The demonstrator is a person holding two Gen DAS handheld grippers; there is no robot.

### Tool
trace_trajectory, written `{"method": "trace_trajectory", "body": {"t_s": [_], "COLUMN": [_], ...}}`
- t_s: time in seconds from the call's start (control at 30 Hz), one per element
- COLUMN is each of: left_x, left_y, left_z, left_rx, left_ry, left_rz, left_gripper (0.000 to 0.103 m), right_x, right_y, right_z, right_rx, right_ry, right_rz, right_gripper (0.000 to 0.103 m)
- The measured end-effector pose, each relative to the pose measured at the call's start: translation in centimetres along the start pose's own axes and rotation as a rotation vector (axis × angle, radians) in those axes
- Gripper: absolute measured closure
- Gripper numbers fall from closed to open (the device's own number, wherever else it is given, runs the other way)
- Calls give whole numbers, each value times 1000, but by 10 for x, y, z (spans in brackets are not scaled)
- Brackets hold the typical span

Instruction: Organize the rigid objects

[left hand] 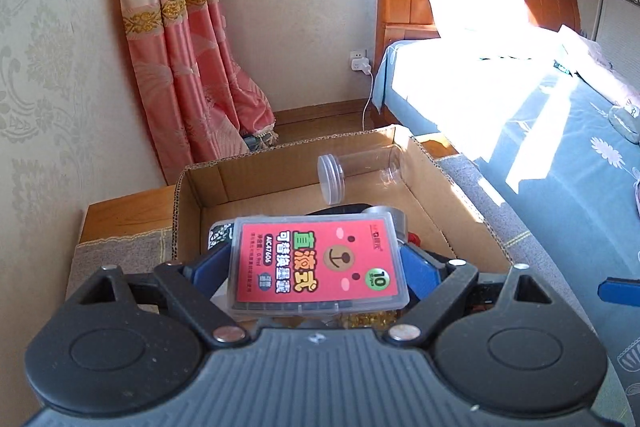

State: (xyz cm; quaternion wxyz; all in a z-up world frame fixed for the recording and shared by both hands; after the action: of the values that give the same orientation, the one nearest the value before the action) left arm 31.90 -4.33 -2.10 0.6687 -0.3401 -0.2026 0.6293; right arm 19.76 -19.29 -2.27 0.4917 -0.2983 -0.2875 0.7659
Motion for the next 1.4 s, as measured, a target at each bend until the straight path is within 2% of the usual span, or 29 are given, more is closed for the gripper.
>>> {"method": "trace_trajectory", "body": {"t_s": [0.13,0.2,0.27,0.47,0.63,0.8,0.93,1.03,1.13,1.4], "left_x": [-3,-3,-2,3,8,15,17,17,17,21], "left_y": [-16,-19,-18,-7,14,48,76,90,94,94], "left_z": [-32,-36,-34,-5,35,73,88,101,116,129], "left_rx": [-7,-15,-32,-85,-138,-124,-48,-24,-41,-44], "left_ry": [-16,-40,-58,-85,-96,-133,-146,-187,-213,-216], "left_rz": [19,24,18,8,18,70,109,110,112,145], "left_gripper": [12,5,4,1,1,1,1,1,1,1], "right_x": [-8,-11,-12,-13,-9,-5,0,6,13,24], "right_y": [5,7,9,8,3,3,8,11,11,5], "right_z": [0,-1,-2,-4,-3,-2,-2,4,12,30], "right_rx": [-1,3,7,15,30,83,145,171,176,161], "right_ry": [-8,-8,-12,-8,11,78,131,141,143,167], "right_rz": [-28,-37,-43,-61,-73,-77,-77,-91,-92,-80], "right_gripper": [0,0,0,0,0,0,0,0,0,0]}}
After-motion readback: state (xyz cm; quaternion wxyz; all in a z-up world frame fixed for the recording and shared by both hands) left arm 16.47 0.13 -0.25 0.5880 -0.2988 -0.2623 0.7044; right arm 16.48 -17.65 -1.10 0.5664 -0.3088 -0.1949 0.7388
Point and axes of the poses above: each gripper's, at about its wrist camera, not at the fingertips, and z roughly against the way its jaws point, x to its left, y to its underside, the point moved 5 cm from there along -z, roughly the way its jaws point, and after that the axes turned 14 degrees about z, right-handed, at the moved point
